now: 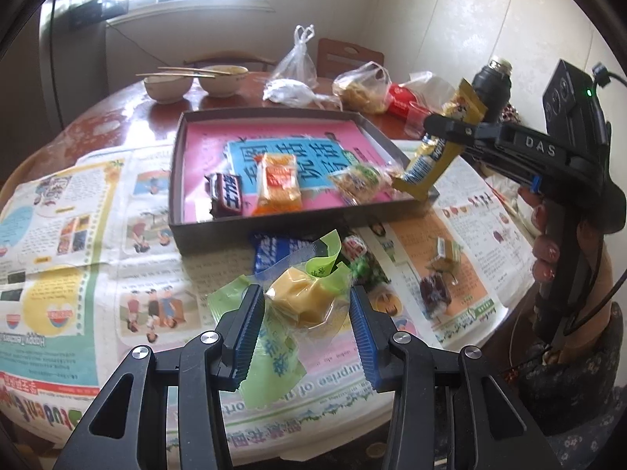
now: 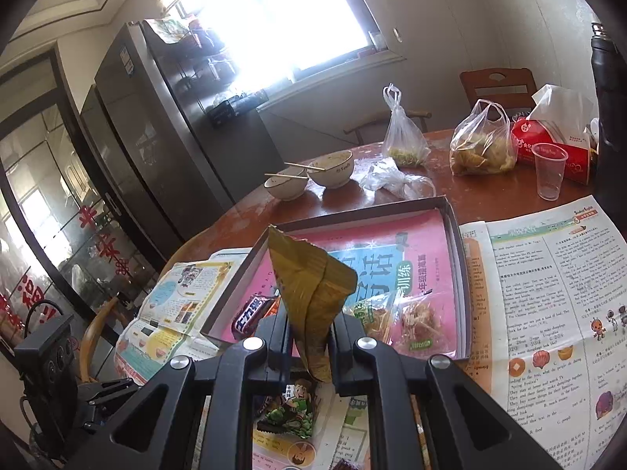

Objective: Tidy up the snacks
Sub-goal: 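Grasp the gold wafer bar with the right tool while the left tool grasps the green-wrapped packet, then carry the wafer bar into the tray with the right tool while the left tool carries the green packet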

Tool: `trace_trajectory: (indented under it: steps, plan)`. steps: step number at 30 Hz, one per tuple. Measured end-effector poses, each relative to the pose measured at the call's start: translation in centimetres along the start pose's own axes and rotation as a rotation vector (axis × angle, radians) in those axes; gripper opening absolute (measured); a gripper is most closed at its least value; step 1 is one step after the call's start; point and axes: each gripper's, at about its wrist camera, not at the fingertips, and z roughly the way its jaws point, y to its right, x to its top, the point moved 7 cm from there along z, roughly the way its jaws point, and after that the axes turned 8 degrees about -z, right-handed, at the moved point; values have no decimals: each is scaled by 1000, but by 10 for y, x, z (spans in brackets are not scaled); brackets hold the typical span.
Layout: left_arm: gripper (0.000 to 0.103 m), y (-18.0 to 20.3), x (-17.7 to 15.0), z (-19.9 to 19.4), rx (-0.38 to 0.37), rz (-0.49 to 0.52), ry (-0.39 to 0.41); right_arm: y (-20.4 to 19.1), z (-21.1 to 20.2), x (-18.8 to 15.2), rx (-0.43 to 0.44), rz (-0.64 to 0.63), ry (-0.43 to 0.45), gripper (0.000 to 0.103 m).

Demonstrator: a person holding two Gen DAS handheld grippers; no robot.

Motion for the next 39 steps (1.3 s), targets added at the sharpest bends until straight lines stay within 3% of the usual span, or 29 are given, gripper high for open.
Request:
trace_trajectory:
  steps: [8, 16, 28, 39]
  plan:
    - [46, -10, 36, -7, 41, -21, 80, 1, 7, 3, 15, 20, 4, 16]
    - [46, -30, 68, 14, 58, -77, 99, 0, 16, 4, 21, 34, 5, 16]
    - [46, -30, 94, 48, 93, -67, 109, -6, 41, 6, 37, 54, -11, 16]
    - [46, -33, 97, 76, 143, -53, 87, -3, 55, 7, 26, 107, 10, 16]
